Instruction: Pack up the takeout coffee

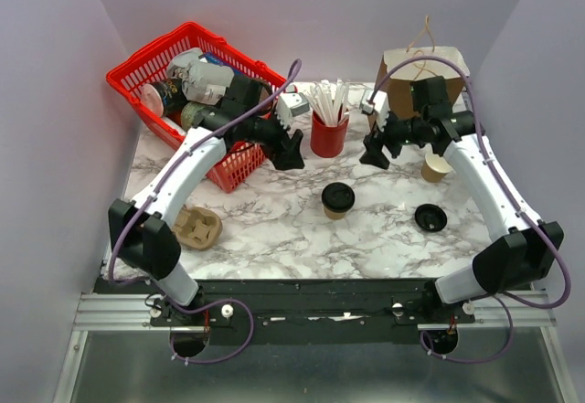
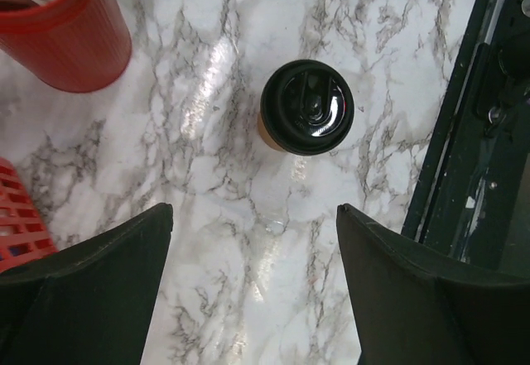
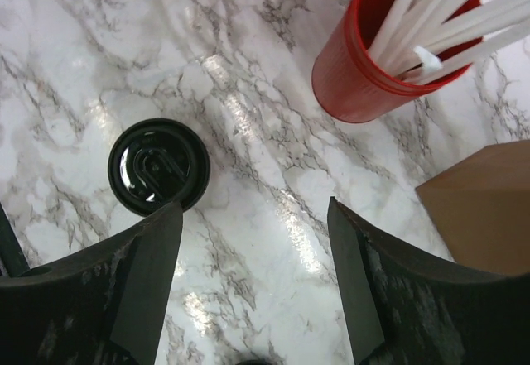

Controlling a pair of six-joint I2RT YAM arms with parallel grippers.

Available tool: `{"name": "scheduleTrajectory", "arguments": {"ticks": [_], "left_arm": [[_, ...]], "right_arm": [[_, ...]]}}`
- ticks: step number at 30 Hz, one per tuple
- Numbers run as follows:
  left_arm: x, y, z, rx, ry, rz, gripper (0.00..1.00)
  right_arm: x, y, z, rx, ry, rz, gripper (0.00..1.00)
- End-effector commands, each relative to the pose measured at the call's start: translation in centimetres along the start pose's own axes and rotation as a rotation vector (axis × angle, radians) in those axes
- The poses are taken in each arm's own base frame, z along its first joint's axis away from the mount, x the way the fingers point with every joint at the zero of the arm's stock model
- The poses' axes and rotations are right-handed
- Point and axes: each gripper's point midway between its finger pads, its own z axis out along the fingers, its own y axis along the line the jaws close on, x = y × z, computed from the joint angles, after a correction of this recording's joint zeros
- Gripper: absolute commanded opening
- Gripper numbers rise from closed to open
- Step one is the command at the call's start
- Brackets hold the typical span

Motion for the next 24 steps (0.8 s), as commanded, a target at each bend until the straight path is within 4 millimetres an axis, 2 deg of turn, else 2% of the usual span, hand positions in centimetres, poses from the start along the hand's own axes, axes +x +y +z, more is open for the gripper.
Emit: {"name": "scheduleTrajectory", "arguments": {"ticks": [1, 3, 4, 7, 8, 11, 12, 13, 17, 21, 24], "left_arm": [[-3.9, -1.9, -5.0, -0.037, -0.117, 0.193, 0.88], [-4.9, -2.2, -6.3, -0.062, -0.157, 0.225, 0.88], [-5.3, -2.0, -6.9, -0.089, -0.166, 0.234, 0.88], [-5.6, -1.2, -8.1, -0.147, -0.169, 0.251, 0.88], [-5.4, -0.7, -8.4, -0.172, -0.162, 0.249, 0.88], [-5.1, 0.6, -9.5, -0.223, -0.163, 0.238, 0.88], [-5.2, 0.9, -9.9, -0.236, -0.168, 0.236, 0.88], [-5.1, 1.3, -10.4, -0.252, -0.175, 0.225, 0.88], [-4.9, 2.1, -11.7, -0.293, -0.183, 0.207, 0.88], [-4.5, 2.6, -12.7, -0.340, -0.184, 0.202, 0.88], [-4.2, 2.8, -13.4, -0.366, -0.185, 0.196, 0.88]], "right_arm": [[4.1, 3.9, 1.7, -0.191, 0.084, -0.141, 0.82], [6.0, 4.4, 2.6, -0.227, 0.132, -0.253, 0.84], [7.7, 5.1, 3.0, -0.259, 0.169, -0.269, 0.85], [9.8, 4.9, 4.2, -0.265, 0.216, -0.380, 0.86], [11.1, 5.1, 4.6, -0.273, 0.245, -0.392, 0.86], [11.9, 5.0, 6.4, -0.271, 0.272, -0.398, 0.87], [11.7, 5.2, 6.9, -0.281, 0.271, -0.399, 1.00], [12.3, 5.6, 7.6, -0.309, 0.287, -0.380, 1.00], [12.6, 7.0, 9.2, -0.377, 0.308, -0.356, 1.00], [12.4, 7.8, 11.1, -0.377, 0.305, -0.285, 1.00], [11.2, 7.7, 12.4, -0.362, 0.271, -0.185, 1.00]]}}
